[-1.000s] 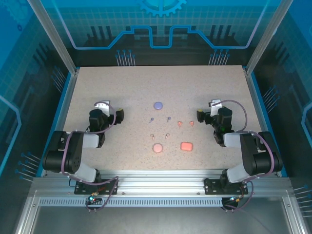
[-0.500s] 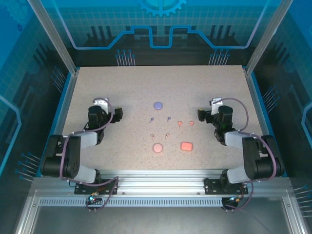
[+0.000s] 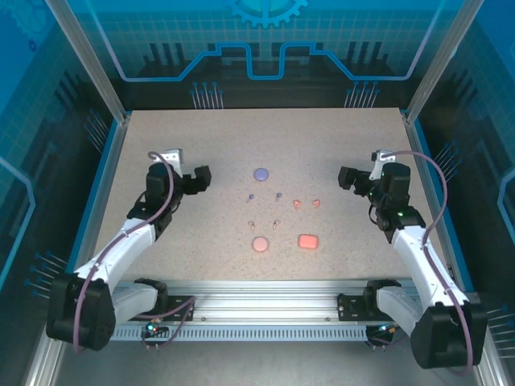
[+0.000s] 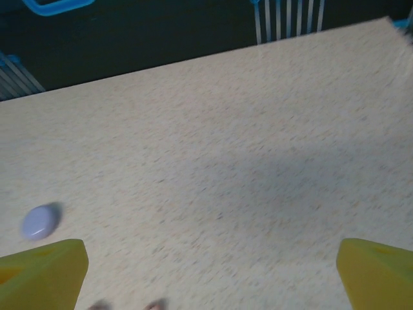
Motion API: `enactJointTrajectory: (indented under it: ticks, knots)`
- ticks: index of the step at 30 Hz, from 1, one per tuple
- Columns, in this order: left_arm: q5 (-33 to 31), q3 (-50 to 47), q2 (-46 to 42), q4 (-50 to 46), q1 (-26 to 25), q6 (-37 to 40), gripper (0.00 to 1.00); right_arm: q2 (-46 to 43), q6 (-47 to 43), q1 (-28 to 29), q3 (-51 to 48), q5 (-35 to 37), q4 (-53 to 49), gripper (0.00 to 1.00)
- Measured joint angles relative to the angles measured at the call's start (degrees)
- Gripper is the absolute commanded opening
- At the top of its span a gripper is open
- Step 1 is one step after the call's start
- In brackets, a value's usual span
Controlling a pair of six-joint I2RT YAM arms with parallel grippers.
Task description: Insert wireless bluetooth earbuds into charging case
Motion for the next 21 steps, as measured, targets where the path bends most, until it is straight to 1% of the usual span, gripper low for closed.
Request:
enactJointTrajectory:
  ticks: [2,5,9,16,21]
  knots:
    - [0.0,0.2,-1.3,-2.6,-2.7,-2.8,0.99,-1.2,2.3,0.9,0.9,-1.4,-4.8,1.0]
    - [0.2,1.0,-2.0,-6.2,-6.1,-7.4,0.99,-2.1,5.4,4.2,1.6,-2.4,-11.7,1.0]
    - [0.8,2.8,-1.9,-10.5,-10.1,-14.6,0.99,-0.5,10.1,11.0,2.6,-2.1,-20.8,0.96]
    - [1.6,3.3,-0.4,-14.8,-14.8,-26.6,0.99,7.5,20.8,25.4,4.8,3.4,-31.2,0.93]
    - [1.6,3.4,1.3,-16.5,-17.2,-32.3,0.99,14.6,27.8,33.9,7.5,8.3,-35.8,0.94]
